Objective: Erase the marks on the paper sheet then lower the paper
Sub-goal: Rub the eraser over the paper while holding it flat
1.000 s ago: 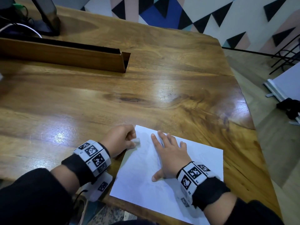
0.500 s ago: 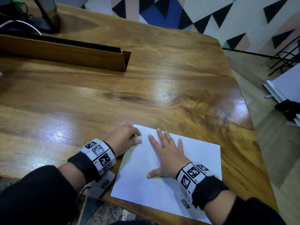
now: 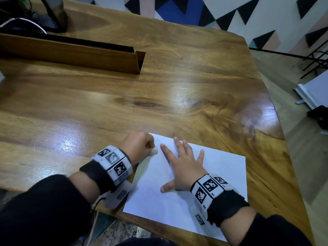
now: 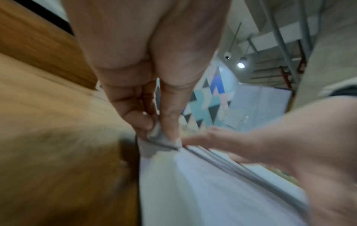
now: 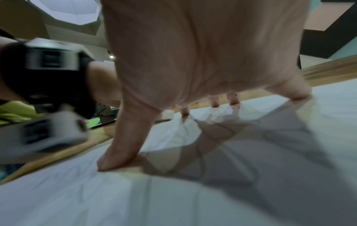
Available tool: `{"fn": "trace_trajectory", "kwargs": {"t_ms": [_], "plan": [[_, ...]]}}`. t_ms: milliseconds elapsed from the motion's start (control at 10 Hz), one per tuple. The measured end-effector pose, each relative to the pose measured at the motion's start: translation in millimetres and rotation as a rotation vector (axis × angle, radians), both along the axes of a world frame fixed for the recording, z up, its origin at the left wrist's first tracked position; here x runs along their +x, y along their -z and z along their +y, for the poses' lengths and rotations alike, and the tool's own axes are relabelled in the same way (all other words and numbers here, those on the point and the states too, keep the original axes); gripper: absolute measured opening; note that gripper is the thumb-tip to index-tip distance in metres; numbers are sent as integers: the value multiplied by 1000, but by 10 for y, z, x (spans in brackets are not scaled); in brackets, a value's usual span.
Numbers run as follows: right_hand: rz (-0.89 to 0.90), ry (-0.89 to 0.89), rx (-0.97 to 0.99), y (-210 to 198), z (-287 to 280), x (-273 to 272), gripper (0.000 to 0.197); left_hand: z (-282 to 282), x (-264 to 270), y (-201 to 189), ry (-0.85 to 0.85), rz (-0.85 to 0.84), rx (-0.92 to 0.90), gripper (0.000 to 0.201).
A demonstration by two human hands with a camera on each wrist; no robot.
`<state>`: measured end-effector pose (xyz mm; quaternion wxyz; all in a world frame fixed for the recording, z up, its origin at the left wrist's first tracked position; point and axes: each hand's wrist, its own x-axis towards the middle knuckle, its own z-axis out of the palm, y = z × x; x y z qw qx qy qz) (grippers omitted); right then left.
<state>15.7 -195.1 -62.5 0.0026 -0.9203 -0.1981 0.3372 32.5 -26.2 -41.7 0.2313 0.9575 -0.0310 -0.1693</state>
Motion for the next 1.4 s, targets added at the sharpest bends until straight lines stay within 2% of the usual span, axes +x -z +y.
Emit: {"fn": "trace_trajectory", "kwargs": {"t_ms": [100, 200, 400, 500, 700, 800, 900, 1000, 1100, 1200, 1400], "plan": [[0, -3, -4, -12, 1, 1, 125, -9, -27, 11, 34, -11, 3, 17], [6, 2, 3, -11, -2, -4, 125, 46, -196, 42, 137, 170, -10, 11], [-2, -7, -2, 4, -1, -6, 125, -70, -56, 32, 48, -30, -10, 16], [-4, -7, -2, 5, -7, -6, 124, -39, -235, 21, 140, 190, -29, 12], [0, -11, -12, -1, -7, -12, 125, -139, -38, 33, 29, -34, 2, 19], [4, -5, -12, 2, 0, -5, 125, -81, -259, 58, 121, 98, -8, 14], [7, -10, -15, -1, 2, -13, 125, -70, -247, 21, 147, 170, 10, 12], [6, -9, -14, -5, -3, -16, 125, -106, -43, 31, 65, -7, 39, 10], [3, -8, -13, -11, -1, -13, 125, -55, -163, 73, 124, 54, 23, 10], [1, -11, -18, -7, 2, -10, 125, 0, -296, 45, 209, 220, 17, 10], [12, -35, -51, -24, -1, -26, 129, -83, -121, 5, 90, -38, 69, 13]]}}
